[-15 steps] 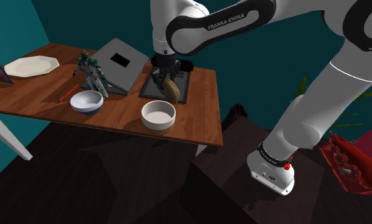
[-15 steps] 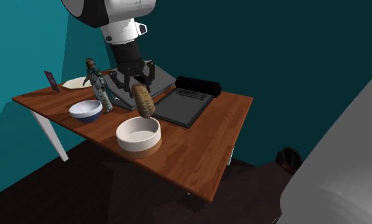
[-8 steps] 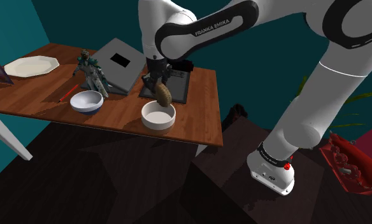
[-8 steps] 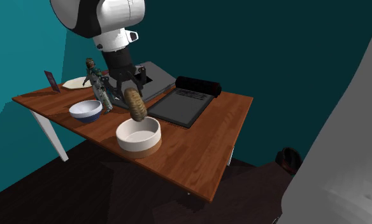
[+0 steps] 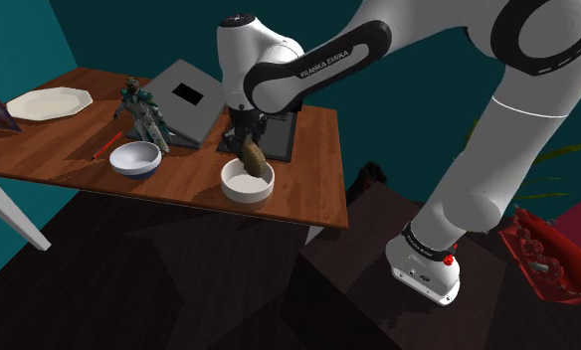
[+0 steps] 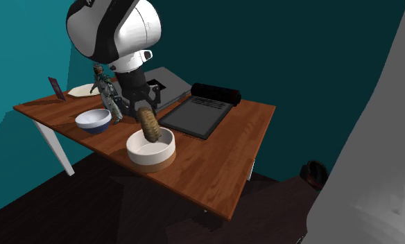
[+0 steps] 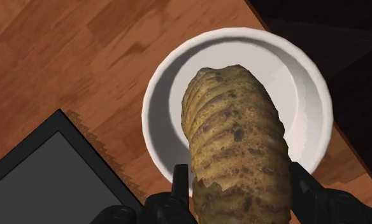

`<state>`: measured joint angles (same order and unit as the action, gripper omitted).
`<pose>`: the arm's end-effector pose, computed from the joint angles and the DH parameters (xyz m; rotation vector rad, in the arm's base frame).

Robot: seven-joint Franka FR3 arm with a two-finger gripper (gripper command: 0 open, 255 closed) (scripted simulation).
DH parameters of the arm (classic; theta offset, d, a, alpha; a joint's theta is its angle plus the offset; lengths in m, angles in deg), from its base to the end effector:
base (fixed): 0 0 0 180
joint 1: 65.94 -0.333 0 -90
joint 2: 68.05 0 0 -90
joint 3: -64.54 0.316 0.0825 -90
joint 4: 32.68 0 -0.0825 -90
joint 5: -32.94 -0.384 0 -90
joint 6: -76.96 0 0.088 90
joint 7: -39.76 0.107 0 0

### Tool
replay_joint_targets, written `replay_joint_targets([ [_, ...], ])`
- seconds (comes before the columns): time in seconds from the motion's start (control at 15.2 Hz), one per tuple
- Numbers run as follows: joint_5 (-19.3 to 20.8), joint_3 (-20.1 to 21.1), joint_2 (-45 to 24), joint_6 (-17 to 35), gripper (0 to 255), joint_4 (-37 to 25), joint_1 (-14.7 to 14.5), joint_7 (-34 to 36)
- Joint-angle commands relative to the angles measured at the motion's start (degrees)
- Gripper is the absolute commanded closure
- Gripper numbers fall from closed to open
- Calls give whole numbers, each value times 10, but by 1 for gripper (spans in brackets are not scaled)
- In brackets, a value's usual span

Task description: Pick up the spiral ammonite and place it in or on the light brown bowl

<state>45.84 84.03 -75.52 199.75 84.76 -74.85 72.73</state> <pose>0.5069 0.2594 0.3779 3.0024 0.0646 0.0757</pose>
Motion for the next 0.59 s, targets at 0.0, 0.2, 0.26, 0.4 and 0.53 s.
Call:
replay_joint_targets([
  [0.0,5,-1,-8,14,255,7,0,5],
  [0.2,13,-2,-20,33,255,15,-1,12],
  [0.26,13,-2,-19,33,255,15,-1,12],
  [0.4,13,-2,-20,33,255,15,-1,12],
  [0.53,13,-2,-20,33,255,15,-1,12],
])
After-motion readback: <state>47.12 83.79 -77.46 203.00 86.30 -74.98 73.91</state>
